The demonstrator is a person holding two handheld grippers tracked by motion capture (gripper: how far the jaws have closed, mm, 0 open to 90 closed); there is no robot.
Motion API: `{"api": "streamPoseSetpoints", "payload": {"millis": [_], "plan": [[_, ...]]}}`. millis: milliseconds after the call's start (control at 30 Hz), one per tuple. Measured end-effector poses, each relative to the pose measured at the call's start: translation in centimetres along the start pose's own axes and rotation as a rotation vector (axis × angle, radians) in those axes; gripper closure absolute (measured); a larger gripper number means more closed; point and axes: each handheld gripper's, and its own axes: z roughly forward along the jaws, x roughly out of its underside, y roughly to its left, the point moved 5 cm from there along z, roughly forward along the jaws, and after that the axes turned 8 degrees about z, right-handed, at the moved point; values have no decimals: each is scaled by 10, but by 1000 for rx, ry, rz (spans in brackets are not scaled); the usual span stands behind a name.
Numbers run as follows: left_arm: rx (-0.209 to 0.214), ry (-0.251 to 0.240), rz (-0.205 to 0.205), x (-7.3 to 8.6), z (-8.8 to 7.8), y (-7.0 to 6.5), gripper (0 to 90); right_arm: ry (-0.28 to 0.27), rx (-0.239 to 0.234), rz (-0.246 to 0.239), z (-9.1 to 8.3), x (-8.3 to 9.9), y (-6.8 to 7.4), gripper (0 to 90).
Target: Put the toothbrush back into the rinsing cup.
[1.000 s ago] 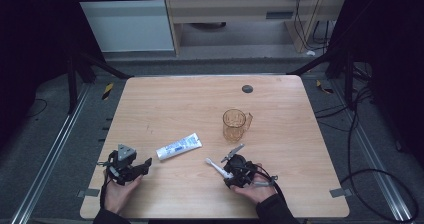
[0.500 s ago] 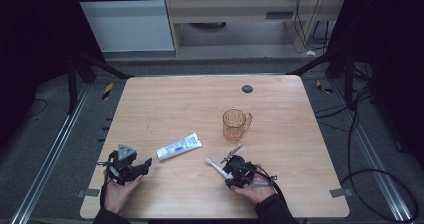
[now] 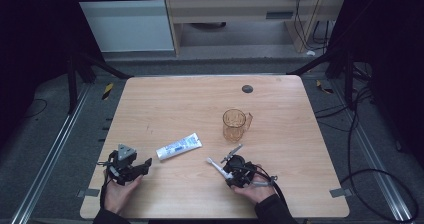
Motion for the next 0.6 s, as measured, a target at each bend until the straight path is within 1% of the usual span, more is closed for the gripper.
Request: {"api": "streamPoseSetpoints", "payload": {"millis": [133,200,267,300,367,433,467,533,567,600], "plan": [[0,1,-1,0,0,0,371,-6,-4,-2,-2,0,-1,671],[0,1,-1,0,0,0,372,-18,-16,8,-5,-1,-1,671],[0,2,-1,0,0,0,372,-26,-18,5,-7,-2,-2,672],[0,2,-1,0,0,0,372,-29,-23,15,-9,-2,-2,672],[0,2,-1,0,0,0,372,-48,-38,22,-13,-3,-2,673],[0,2,-1,0,0,0,372,-52,-41,24,-15,-3,-2,673],[0,2,-1,0,0,0,372,-60,-42,18,-17,-4,-3,673],[0,3,-1,0,0,0,372,-83,-50,21,-22,-5,-3,674],[0,3,-1,0,0,0,372,-83,-50,21,-22,-5,-3,674],[0,3,0,0,0,0,372,-101,-56,26,-25,-6,-4,674]]}}
